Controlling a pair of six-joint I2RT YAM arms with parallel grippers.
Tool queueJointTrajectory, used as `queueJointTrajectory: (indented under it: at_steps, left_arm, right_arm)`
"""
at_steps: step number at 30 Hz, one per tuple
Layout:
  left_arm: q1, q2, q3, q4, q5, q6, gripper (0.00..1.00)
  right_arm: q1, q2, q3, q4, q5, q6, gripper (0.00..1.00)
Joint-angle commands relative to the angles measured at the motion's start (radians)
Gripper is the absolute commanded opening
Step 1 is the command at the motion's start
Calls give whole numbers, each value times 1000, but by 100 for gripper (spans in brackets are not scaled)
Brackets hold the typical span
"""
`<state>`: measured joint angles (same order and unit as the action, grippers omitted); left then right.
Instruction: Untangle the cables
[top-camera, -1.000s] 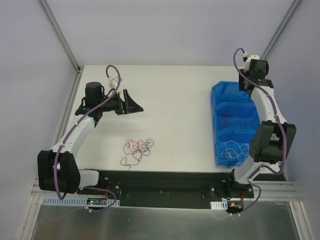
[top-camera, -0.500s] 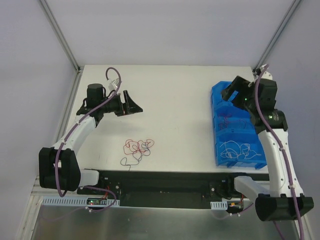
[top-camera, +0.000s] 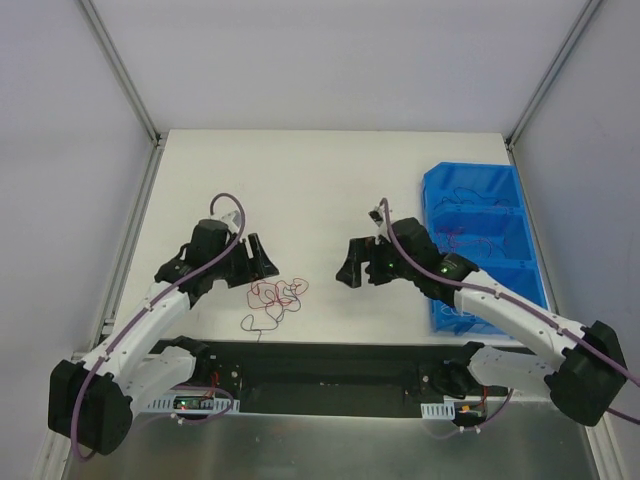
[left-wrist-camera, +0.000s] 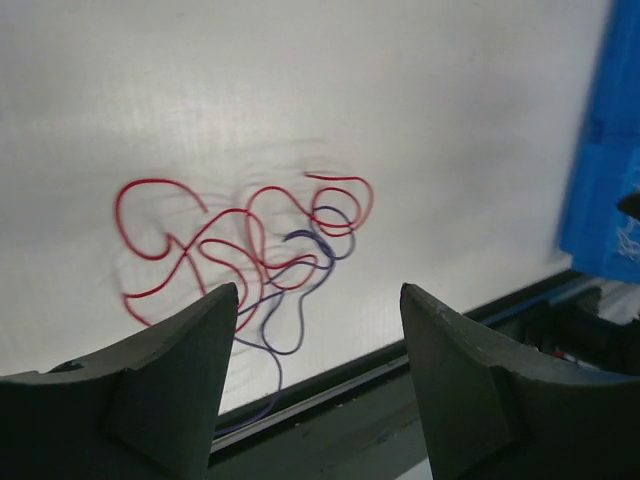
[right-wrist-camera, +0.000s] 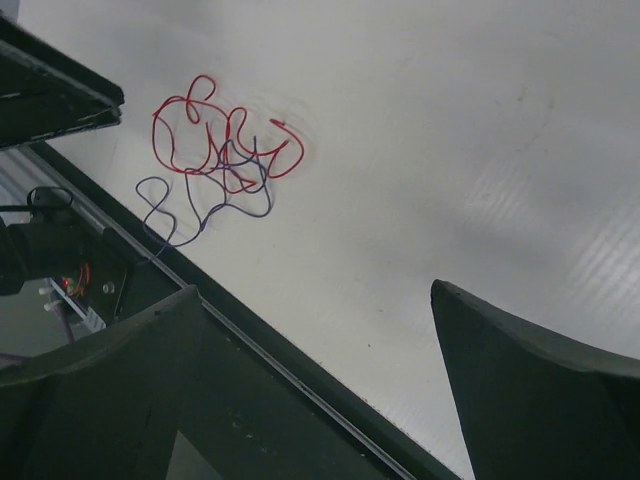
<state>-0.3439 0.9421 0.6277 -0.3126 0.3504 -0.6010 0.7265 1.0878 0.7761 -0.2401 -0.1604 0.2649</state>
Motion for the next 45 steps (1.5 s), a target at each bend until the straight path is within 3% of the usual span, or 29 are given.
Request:
queueJointTrajectory:
  at_steps: [1,6,11,17,24,30,37,45]
  left_arm:
    - [0,-14,-46,-126,-243,-66,64]
    - [-7,32,-26,-143,-320,-36,63]
    - [-18,150,-5,-138,-239,1,59]
    - [-24,170,1,-126,-186,27,52]
    - [-24,230,26,-88,-90,101,34]
    - [-24,225,79,-79,-18,164,1]
    - [-24,114,187,-49,142,184,0]
    - [-24,53,349,30,285,168,0]
  right_arm:
    - [83,49,23,139,44,-16,98]
    - [91,122,48,154,2,-39,99]
    - [91,202,109,144,-11,-76,99]
    - [106,267,121,176,-57,-88,99]
    - [137,319,147,170,-67,-102,99]
    - [146,351,160,182,-87,-108,97]
    - [180,388,186,225,-85,-90,93]
    - [177,284,118,352,-21,-81,93]
